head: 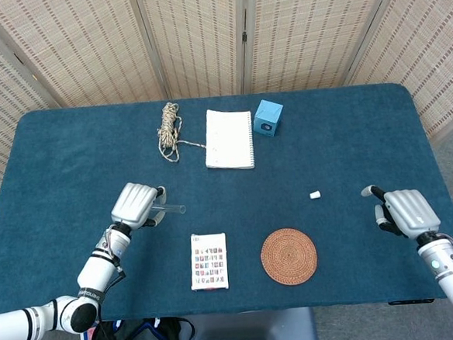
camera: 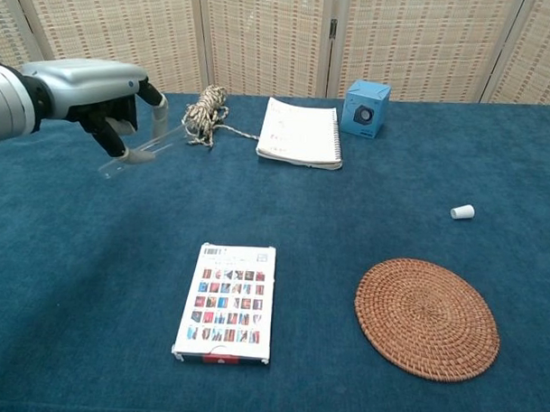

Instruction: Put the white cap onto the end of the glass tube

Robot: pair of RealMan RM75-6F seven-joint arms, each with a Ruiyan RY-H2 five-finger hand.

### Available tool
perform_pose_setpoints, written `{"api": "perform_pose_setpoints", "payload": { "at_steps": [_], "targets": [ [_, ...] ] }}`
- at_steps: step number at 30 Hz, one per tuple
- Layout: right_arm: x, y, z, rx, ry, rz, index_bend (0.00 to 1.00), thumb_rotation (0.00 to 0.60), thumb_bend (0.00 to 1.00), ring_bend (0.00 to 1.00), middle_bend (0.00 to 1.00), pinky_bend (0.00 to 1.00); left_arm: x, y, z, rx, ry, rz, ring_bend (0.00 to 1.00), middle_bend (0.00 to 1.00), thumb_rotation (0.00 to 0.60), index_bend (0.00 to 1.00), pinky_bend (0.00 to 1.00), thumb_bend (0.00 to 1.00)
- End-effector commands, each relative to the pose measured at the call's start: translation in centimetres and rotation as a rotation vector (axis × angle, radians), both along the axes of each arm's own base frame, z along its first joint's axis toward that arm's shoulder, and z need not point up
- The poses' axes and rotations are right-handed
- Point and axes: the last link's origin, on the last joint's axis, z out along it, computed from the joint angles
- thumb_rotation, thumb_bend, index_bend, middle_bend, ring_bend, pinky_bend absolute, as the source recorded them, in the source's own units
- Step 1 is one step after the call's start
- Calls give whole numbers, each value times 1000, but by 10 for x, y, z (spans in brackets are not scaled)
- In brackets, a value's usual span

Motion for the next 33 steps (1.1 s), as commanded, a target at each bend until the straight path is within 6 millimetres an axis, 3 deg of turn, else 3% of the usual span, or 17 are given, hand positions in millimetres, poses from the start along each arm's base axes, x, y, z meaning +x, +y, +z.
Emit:
{"api": "perform_pose_setpoints", "payload": {
  "at_steps": [1, 12, 20, 33],
  "targets": [
    [-5, -10, -4, 25, 4, -36, 263, 600, 735, 984, 942, 942, 1, -1, 1, -3, -4, 3, 1000, 995, 600, 589, 1000, 367],
    [-18, -39, -37, 143, 19, -127, 263, 600, 853, 1000, 986, 982, 3, -6, -1, -18, -1, 6, 1000, 995, 600, 589, 1000, 366],
    [-20, -66, -69, 191, 25, -156, 263, 600, 858, 1000, 992, 984, 3, -7, -2, -20, -1, 10, 1000, 995, 600, 589, 1000, 367],
    [-14, -90, -102, 234, 23, -161, 263, 600, 858, 1000, 992, 984, 1, -8, -7, -30, 4, 9, 1000, 995, 600, 587, 1000, 367]
  ]
}}
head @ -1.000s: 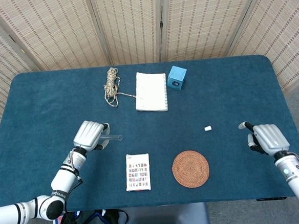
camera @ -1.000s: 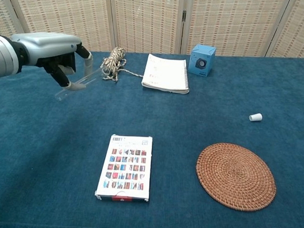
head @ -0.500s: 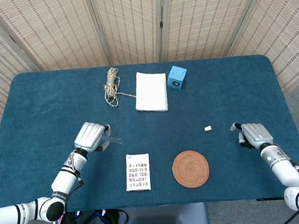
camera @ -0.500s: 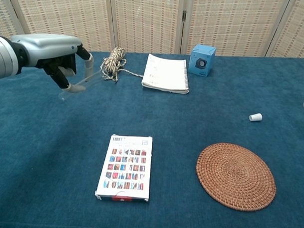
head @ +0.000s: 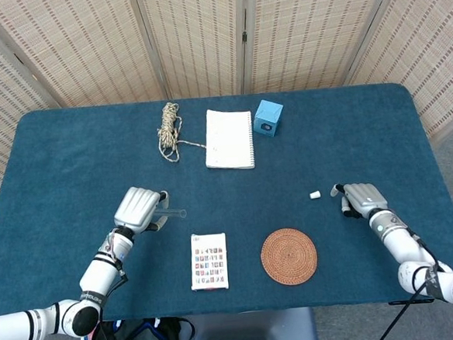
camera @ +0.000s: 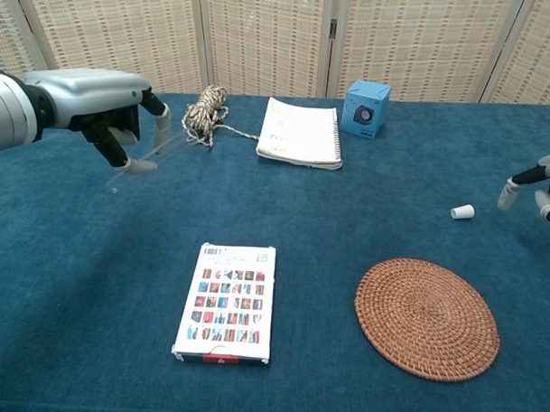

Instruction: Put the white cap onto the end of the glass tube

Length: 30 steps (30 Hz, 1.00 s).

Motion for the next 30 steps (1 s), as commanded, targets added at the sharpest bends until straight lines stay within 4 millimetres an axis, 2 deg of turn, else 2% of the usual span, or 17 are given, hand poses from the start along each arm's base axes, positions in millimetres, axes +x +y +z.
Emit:
{"api": "perform_pose_setpoints", "payload": {
  "at_steps": [1, 9, 16, 30],
  "targets": [
    [2, -4, -7, 11, 2, 4, 263, 600, 858, 1000, 992, 984, -1, 0, -1, -1, 5, -1, 1000, 995, 600, 587, 1000, 367],
    [5, -14, -16, 19, 9, 9, 263, 600, 858, 1000, 992, 984, -5, -1, -1, -7, 3, 9, 1000, 995, 600, 586, 1000, 367],
    [16, -20, -23, 35, 18, 52, 263, 600, 858, 1000, 992, 984, -7, -2, -1, -7, 8, 9, 1000, 995, 600, 586, 1000, 367],
    [37, -13, -21, 50, 21, 131, 263, 600, 857, 1000, 992, 984, -9, -3, -3, -13, 7, 12, 1000, 995, 600, 585, 1000, 367]
  ]
}}
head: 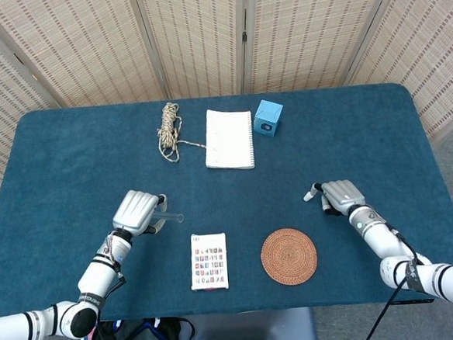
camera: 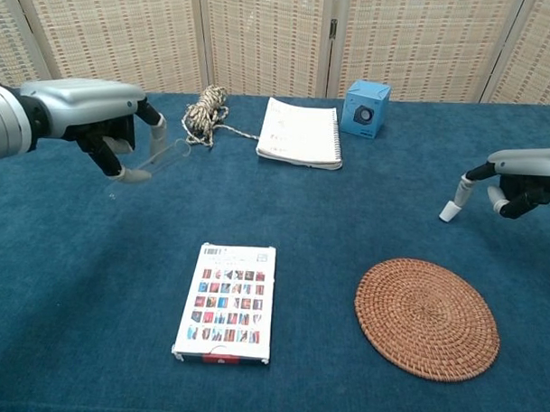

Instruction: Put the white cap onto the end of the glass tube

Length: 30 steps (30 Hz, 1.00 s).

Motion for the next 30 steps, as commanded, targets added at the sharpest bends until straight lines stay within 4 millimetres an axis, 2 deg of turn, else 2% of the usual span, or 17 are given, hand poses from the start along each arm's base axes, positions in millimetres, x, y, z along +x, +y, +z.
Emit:
{"api": "perform_pose_setpoints", "payload": {
  "at_steps": [1, 10, 13, 16, 18, 20, 23, 24, 26, 27, 28, 30],
  "targets": [
    [3, 2, 0, 5, 6, 15, 263, 600, 858, 1000, 992, 984, 0, 0, 0, 0, -1, 1, 1000, 995, 600, 585, 1000, 367],
    [12, 7, 10, -10, 19, 56, 263, 600, 847, 1000, 990, 984, -1, 1, 2, 6, -7, 4, 1000, 995, 600, 585, 1000, 367],
    [17, 12, 25, -40, 28, 83, 263, 600, 778, 984, 938, 983, -3, 1, 3, 7, -9, 7, 1000, 995, 600, 585, 1000, 367],
    [21, 14, 39, -92, 12, 94, 263, 600, 688, 883, 868, 940, -3, 1, 3, 6, -9, 8, 1000, 995, 600, 585, 1000, 367],
    [24, 15, 48, -126, -6, 98, 263, 600, 596, 756, 782, 854, -4, 0, 3, 4, -10, 8, 1000, 995, 600, 585, 1000, 367],
    [25, 16, 54, -152, -24, 101, 263, 600, 507, 618, 674, 725, -3, 0, 3, 4, -10, 7, 1000, 995, 600, 585, 1000, 367],
    [27, 16, 57, -173, -54, 106, 263, 600, 380, 346, 446, 453, -3, -1, 2, 2, -12, 6, 1000, 995, 600, 585, 1000, 367],
    [27, 16, 58, -182, -58, 115, 263, 600, 329, 223, 344, 309, -3, -1, 2, 1, -13, 7, 1000, 995, 600, 585, 1000, 367],
    [26, 15, 56, -198, -63, 137, 263, 600, 270, 84, 228, 142, -3, -2, 2, 0, -13, 7, 1000, 995, 600, 585, 1000, 367],
    [26, 15, 55, -204, -65, 146, 264, 600, 241, 27, 173, 62, -3, -2, 2, 0, -12, 7, 1000, 995, 600, 585, 1000, 367],
    [25, 14, 53, -211, -69, 154, 271, 600, 228, 5, 144, 26, -3, -2, 3, 1, -12, 8, 1000, 995, 600, 585, 1000, 367],
    [24, 12, 49, -224, -76, 167, 319, 600, 218, 0, 117, 1, -4, -2, 3, 0, -11, 9, 1000, 995, 600, 585, 1000, 367]
  ]
}}
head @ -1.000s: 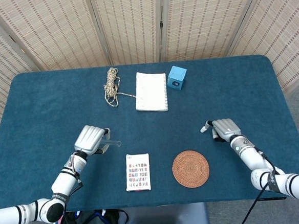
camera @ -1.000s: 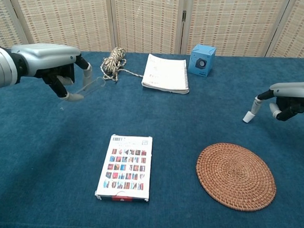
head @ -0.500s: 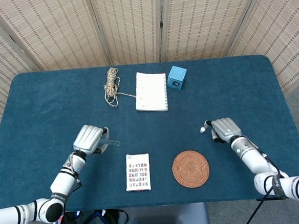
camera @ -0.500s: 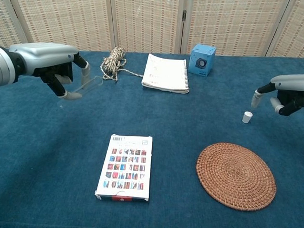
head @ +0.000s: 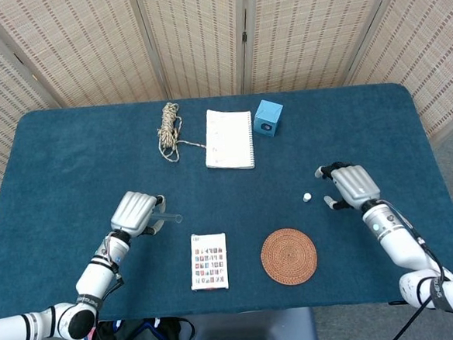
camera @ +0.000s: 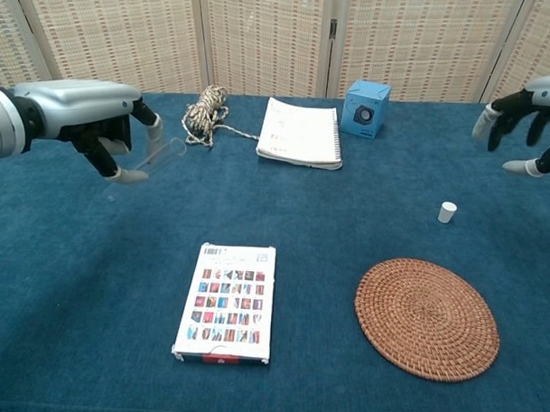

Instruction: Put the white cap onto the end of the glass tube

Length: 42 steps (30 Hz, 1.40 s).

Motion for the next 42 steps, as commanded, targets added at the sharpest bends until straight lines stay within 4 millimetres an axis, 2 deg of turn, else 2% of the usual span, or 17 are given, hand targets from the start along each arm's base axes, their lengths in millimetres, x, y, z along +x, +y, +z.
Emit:
{"api": "perform_pose_setpoints", "payload": {
  "at_steps": [1, 5, 22, 42],
  "targets": [
    [-3, -3, -8, -24, -12, 22, 357, 600, 217, 0, 110, 0, 0, -1, 0, -1, 0, 2, 1000, 995, 600, 585, 1000, 367],
    [-7, -8, -21, -13, 14, 26, 416, 600, 218, 0, 110, 0, -2, -2, -1, -4, 1, 5, 1000, 995, 600, 585, 1000, 367],
    [-10, -28, -67, 34, 110, 21, 418, 600, 258, 0, 110, 0, -6, -1, -3, -9, 3, 14, 1000, 995, 600, 585, 1000, 367],
    [-16, -36, -81, 56, 151, -18, 421, 600, 290, 0, 120, 0, -8, 1, -3, -6, 2, 15, 1000, 995, 600, 585, 1000, 367]
  ]
}}
